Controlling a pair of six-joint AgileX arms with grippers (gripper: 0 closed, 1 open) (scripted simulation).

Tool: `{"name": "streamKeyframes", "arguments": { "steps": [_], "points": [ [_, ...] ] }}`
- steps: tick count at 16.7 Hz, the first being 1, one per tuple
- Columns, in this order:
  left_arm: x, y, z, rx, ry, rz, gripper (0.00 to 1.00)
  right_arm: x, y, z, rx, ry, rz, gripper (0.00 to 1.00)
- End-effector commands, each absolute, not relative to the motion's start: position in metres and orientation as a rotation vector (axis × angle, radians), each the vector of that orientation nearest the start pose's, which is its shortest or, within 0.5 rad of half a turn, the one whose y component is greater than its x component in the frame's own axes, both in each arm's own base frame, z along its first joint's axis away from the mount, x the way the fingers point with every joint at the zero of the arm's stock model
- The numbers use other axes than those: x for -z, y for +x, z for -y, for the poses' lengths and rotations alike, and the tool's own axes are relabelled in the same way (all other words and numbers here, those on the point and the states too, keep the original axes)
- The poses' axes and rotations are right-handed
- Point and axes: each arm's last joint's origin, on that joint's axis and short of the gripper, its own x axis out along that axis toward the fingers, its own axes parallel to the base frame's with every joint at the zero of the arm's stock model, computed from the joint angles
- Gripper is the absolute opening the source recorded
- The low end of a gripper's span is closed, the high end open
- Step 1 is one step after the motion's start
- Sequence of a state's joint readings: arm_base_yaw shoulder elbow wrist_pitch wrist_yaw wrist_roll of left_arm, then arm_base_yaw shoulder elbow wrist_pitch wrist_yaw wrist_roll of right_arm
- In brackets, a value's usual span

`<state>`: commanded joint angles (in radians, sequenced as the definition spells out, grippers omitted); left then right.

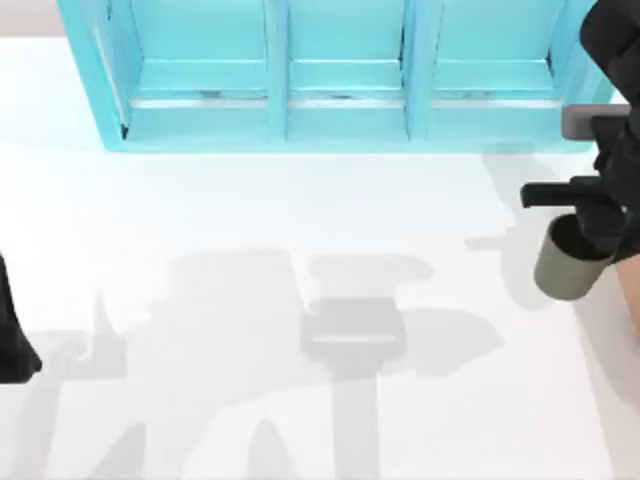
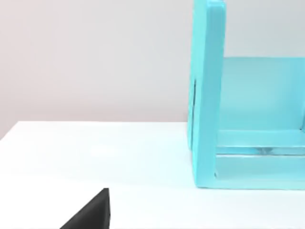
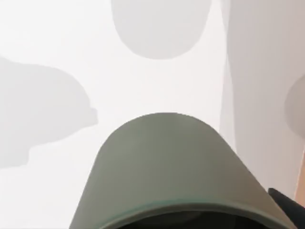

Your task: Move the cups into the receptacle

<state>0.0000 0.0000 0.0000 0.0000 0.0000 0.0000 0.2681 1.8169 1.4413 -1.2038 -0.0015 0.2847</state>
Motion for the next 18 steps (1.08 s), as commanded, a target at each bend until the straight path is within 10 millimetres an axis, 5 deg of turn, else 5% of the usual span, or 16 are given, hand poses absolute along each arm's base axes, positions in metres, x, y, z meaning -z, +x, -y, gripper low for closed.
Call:
{"name": "streamKeyframes", "arguments": {
  "steps": [2,9,12,18],
  "points": [
    [-0.16,0.106,0.001,0.0,0.0,0.0,1.0,-0.238,0.323,-0.079,0.008,0.011,-1.571,0.0],
    [-0.16,0.106,0.001,0.0,0.0,0.0,1.0,-0.241,0.327,-0.067,0.009,0.006,-1.571,0.0],
    [-0.16,0.106,0.001,0.0,0.0,0.0,1.0,-0.25,0.335,-0.025,0.016,0.002,-1.562,0.0],
    [-0.16,0.106,0.001,0.0,0.0,0.0,1.0,-0.272,0.322,0.096,0.038,-0.023,-1.548,0.0]
  ]
}}
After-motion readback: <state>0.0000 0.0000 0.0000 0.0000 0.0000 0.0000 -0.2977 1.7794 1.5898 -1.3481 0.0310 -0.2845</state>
